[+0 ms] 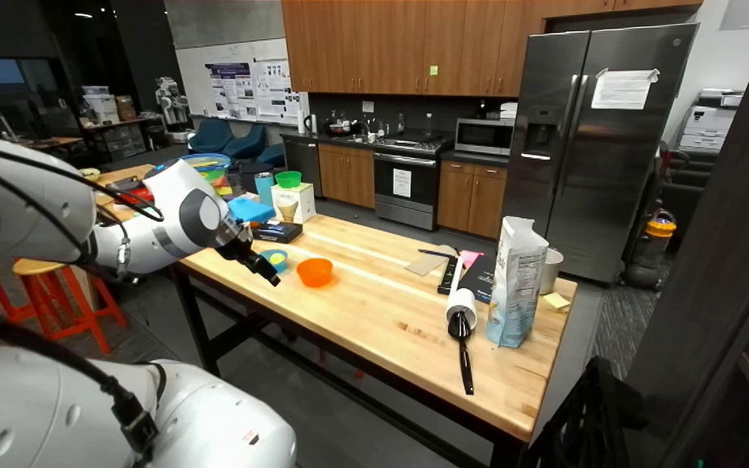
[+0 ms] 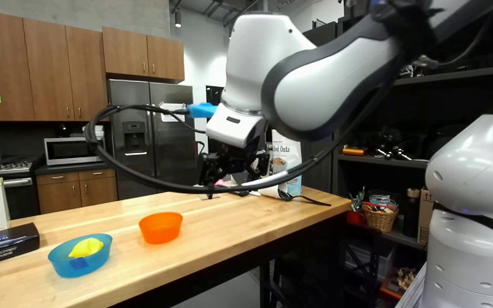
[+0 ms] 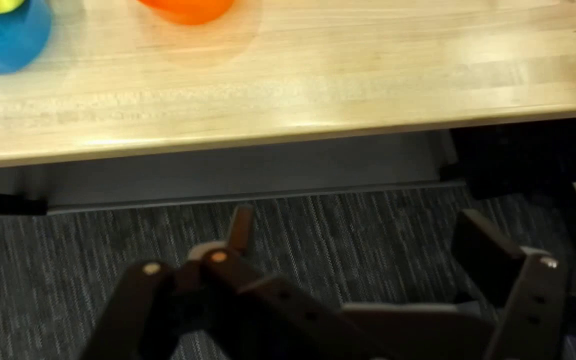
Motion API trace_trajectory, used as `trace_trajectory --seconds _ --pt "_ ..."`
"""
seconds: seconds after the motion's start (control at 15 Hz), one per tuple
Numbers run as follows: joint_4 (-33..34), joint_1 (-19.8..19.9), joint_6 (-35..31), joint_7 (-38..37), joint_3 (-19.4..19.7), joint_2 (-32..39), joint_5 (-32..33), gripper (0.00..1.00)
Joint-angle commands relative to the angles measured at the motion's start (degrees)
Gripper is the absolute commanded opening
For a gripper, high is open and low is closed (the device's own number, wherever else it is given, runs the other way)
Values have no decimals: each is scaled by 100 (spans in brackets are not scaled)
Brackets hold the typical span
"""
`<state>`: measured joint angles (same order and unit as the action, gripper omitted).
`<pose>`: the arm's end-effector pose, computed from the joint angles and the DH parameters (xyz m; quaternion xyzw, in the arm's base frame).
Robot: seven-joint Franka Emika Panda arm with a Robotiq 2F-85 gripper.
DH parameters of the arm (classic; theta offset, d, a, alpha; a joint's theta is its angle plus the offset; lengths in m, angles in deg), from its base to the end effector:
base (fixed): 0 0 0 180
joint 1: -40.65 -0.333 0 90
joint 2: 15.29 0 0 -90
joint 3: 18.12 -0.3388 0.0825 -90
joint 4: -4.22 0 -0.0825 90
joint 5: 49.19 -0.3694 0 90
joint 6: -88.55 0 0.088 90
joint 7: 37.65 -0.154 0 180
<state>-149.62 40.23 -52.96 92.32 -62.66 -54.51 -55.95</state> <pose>0.2815 0.2657 0.4023 0.1074 0.9642 -0.0205 0.2417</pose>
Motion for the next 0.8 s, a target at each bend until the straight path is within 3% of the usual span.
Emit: trace_trajectory --seconds 0.0,0.07,0.13,0.2,0.27,0.33,0.73 --pt "-808 -1497 452 -974 993 -1150 1045 100" --pt "-928 -1852 577 -1106 1209 -1381 1372 100" --pt "-540 -1929 791 -1235 1270 -1273 1803 100" --pt "-601 -2191 772 -1236 1449 -1374 2130 100" --pt "-575 -2238 723 -1490 1544 -935 2195 100" --pt "-543 -2402 804 -1498 1624 -1072 2344 100" --pt "-543 -2472 846 -1486 1669 -1189 2427 100"
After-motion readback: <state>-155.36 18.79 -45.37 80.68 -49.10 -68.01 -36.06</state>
